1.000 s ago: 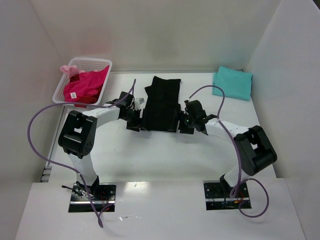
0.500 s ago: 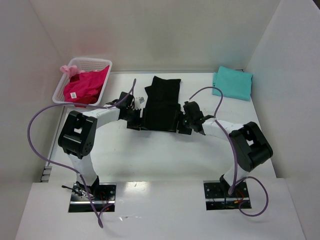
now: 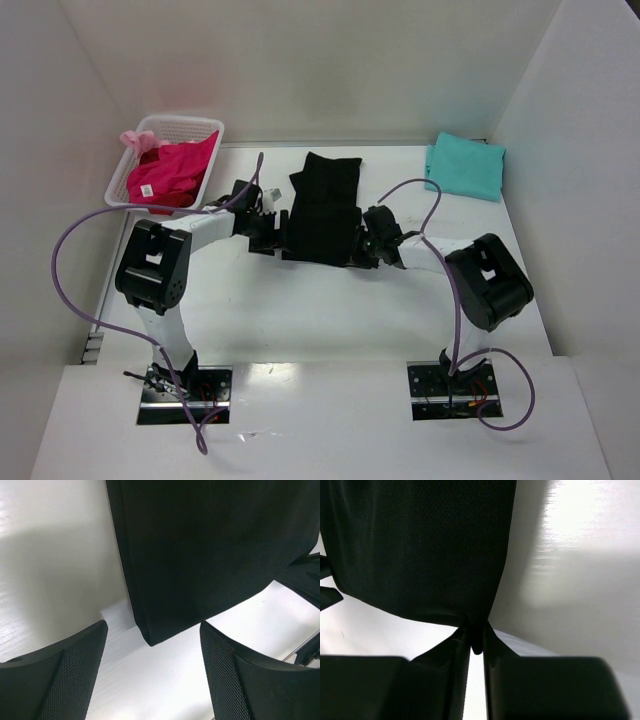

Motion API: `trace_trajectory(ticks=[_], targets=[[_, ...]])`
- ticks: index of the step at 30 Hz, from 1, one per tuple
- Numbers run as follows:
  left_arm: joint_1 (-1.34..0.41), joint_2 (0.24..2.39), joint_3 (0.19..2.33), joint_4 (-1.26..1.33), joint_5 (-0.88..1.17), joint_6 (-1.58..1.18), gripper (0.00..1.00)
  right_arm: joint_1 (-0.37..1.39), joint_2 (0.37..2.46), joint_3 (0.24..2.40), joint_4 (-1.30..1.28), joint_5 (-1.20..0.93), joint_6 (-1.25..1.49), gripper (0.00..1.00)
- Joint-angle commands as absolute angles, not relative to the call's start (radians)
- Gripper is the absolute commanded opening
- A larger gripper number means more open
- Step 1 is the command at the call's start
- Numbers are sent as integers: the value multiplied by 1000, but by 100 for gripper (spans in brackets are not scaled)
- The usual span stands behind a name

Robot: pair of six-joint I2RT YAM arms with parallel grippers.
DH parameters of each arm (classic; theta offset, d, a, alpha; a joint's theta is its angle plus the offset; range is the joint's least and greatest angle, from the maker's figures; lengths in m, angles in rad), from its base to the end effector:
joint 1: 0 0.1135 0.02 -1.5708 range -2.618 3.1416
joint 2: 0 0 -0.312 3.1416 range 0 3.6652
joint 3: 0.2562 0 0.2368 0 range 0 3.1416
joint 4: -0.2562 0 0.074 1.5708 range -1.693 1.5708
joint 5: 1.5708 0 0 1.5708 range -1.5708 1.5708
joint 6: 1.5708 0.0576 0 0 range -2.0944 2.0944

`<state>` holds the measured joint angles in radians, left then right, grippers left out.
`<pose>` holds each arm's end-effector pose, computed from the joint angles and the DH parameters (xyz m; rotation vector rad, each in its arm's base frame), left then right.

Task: Fold and stack the t-shirts
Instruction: Grab one side of the 2/3 rectangular tshirt with both arms

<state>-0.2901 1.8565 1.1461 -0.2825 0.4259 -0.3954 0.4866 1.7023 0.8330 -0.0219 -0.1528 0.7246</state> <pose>0.3667 -0.1343 0.2030 0.0304 2.6323 -0.7975 0.2937 0.1653 0.1847 0.2373 2.5733 0.6824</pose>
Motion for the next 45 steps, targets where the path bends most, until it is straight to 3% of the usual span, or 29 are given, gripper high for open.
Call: trace_trajectory(ticks=[1, 11, 30, 32, 35, 36, 37, 41, 45], targets=[[-288, 1865, 1178, -259, 454, -390, 82, 494, 1712, 865, 31, -107, 752, 16], [-299, 1865, 1169, -239, 495, -390, 82, 459, 1601, 834, -37, -8, 732, 13], [-357, 1884, 1106, -181, 463, -479, 67, 459, 1582, 824, -37, -18, 723, 14], [-357, 1893, 1115, -181, 463, -479, 62, 459, 1582, 824, -37, -18, 723, 14], [-357, 1902, 1124, -181, 472, -479, 47, 459, 1582, 833, -37, -18, 723, 14], [-357, 1911, 1124, -181, 472, -479, 40, 459, 1582, 833, -37, -18, 723, 14], [-357, 1911, 1124, -181, 472, -479, 28, 459, 1582, 833, -37, -18, 723, 14], [-357, 1911, 1134, -181, 495, -469, 4, 459, 1582, 833, -37, -18, 723, 9], [-357, 1911, 1143, -205, 495, -451, 0, 459, 1556, 824, -49, -18, 732, 5]])
